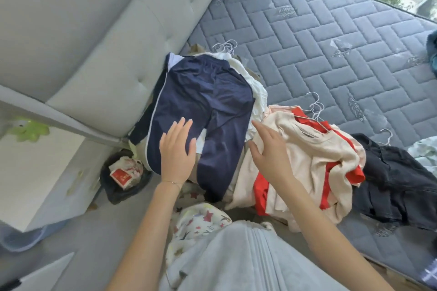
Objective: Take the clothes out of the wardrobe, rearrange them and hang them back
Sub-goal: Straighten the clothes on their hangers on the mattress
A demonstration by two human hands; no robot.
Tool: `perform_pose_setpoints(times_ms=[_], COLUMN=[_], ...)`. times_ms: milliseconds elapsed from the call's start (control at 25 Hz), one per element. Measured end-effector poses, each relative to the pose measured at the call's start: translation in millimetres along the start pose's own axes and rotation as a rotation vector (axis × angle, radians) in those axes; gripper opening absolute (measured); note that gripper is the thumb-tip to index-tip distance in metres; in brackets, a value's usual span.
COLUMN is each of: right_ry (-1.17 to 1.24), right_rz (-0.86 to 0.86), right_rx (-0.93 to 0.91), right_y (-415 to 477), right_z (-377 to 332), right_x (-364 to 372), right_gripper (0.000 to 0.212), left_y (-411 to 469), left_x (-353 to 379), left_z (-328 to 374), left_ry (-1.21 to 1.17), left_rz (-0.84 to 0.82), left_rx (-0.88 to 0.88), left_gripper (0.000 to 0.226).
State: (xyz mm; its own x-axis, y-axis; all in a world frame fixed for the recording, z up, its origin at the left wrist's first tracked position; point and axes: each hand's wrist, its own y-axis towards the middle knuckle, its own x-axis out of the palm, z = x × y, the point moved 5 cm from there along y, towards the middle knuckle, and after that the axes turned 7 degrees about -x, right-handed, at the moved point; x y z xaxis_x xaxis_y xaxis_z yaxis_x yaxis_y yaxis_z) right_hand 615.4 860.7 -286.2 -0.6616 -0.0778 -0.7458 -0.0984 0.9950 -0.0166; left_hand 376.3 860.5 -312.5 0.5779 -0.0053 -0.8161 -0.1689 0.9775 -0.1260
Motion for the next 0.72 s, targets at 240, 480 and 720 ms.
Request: perform_pose_setpoints(times_ms=[240, 480, 720], right_ry=[0.100, 0.040, 0.046], right_rz=[0.117, 0.108, 0.060], right_rx=[0.223, 0.271, 0.318], right_y=[66, 140, 219], right_z=[-37, -25, 42], right_x=[56, 89, 125], right_gripper=[0.052, 0.052, 0.052], left_y=[107, 202, 291], left_x=[-37, -13, 58], left_z=[-46, -66, -74], left_ry=[0.043, -0.008, -0.048], left_rz=[-0.147, -0.219, -0.243], left_rx=[0.145, 0.148, 0.172], left_gripper=[0.047, 0.048, 0.041])
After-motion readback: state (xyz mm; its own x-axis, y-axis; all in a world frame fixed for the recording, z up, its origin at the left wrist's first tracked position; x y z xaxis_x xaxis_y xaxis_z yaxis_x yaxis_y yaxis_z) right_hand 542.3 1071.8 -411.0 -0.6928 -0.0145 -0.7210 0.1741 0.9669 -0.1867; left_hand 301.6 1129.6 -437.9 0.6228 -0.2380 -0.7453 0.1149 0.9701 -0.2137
